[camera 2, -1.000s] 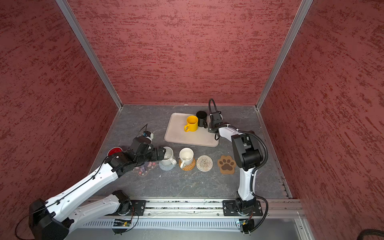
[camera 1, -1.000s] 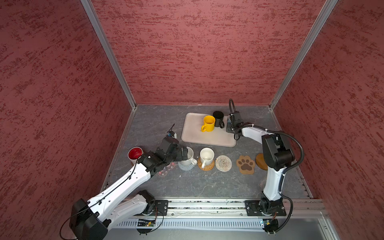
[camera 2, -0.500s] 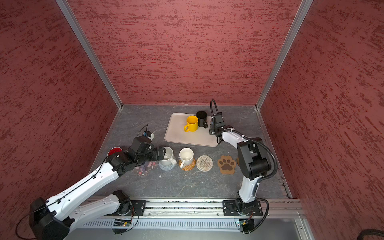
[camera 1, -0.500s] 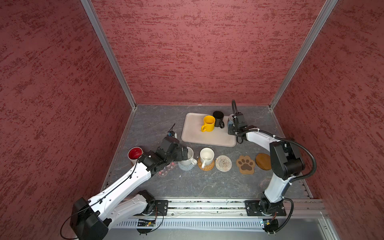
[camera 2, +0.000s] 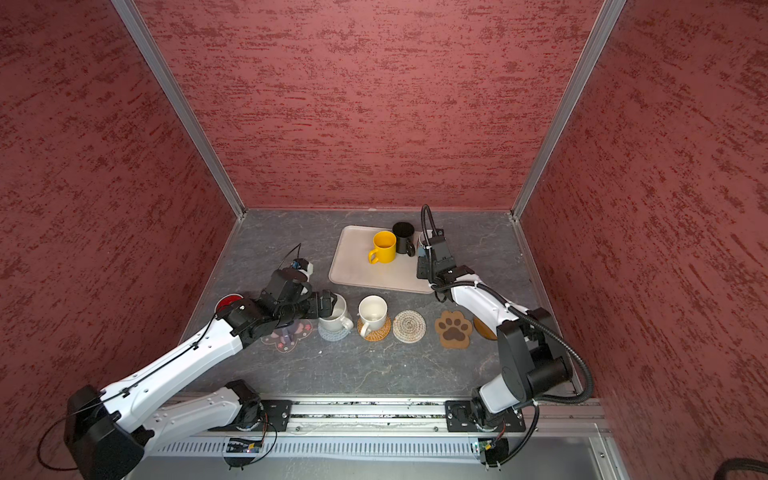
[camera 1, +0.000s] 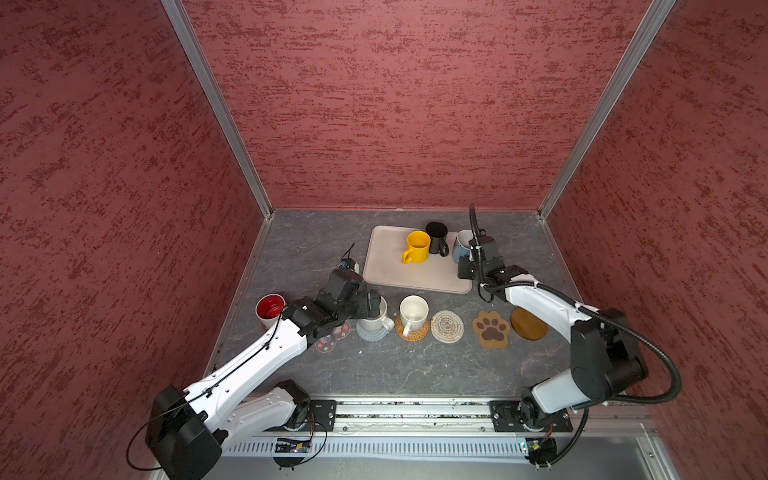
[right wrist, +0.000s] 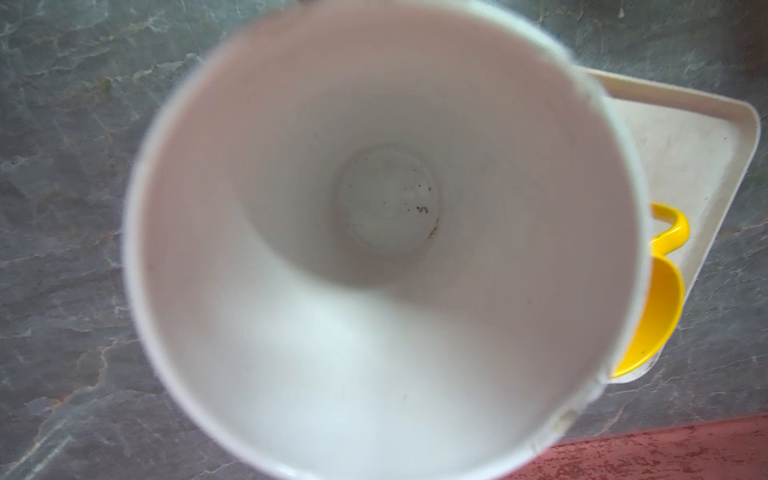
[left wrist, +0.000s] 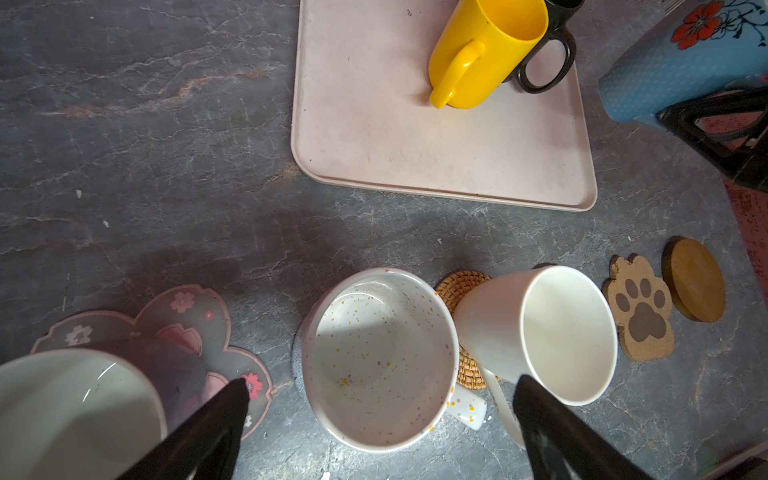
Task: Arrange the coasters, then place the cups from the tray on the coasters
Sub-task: 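Lift the blue flower mug and carry it toward the patterned coaster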
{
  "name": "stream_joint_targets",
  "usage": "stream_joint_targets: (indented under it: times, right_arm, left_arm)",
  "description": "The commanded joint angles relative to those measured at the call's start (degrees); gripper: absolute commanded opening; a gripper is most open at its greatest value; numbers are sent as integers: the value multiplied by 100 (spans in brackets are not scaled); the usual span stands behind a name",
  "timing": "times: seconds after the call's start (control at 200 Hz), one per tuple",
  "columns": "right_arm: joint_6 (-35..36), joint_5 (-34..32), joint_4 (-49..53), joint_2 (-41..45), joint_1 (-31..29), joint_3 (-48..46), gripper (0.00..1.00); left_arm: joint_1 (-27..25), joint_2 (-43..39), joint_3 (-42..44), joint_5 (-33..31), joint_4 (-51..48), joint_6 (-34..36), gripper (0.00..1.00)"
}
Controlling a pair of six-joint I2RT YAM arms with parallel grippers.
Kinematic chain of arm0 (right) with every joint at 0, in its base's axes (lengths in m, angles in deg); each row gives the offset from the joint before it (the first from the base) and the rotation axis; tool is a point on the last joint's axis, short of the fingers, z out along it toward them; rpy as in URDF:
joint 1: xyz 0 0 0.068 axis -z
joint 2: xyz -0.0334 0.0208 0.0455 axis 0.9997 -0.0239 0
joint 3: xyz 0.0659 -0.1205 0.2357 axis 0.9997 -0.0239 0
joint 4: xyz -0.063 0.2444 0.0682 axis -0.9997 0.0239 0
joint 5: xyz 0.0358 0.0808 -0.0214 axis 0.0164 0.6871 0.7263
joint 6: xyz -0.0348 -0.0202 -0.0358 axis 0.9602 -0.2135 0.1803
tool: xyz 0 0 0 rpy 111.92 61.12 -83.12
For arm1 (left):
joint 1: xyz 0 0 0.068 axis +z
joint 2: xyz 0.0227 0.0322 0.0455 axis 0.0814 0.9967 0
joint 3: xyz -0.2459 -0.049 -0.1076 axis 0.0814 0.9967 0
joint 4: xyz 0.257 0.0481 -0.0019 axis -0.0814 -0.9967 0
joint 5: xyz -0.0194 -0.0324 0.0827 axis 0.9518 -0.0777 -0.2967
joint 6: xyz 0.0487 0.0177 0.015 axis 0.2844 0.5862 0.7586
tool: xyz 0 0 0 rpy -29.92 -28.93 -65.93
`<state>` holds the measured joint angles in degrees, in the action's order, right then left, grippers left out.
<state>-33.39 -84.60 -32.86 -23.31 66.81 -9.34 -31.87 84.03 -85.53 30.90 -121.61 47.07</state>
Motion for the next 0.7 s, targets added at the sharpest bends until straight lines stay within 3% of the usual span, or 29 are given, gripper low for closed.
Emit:
stream_joint_targets:
  times: [0.0,0.331,0.691]
  right_arm:
    - [146,4,-126,515,-125,-63,0]
    - [52,34,42,1651,-517,-831,0]
    - [-81,51,547,2278,-1042,-1282,0]
  left_arm:
    - [24,30,-149,79,196,99,100]
    - [17,239,-203,43,336,58,100]
    - [-35,715,-430,119,676,37,100]
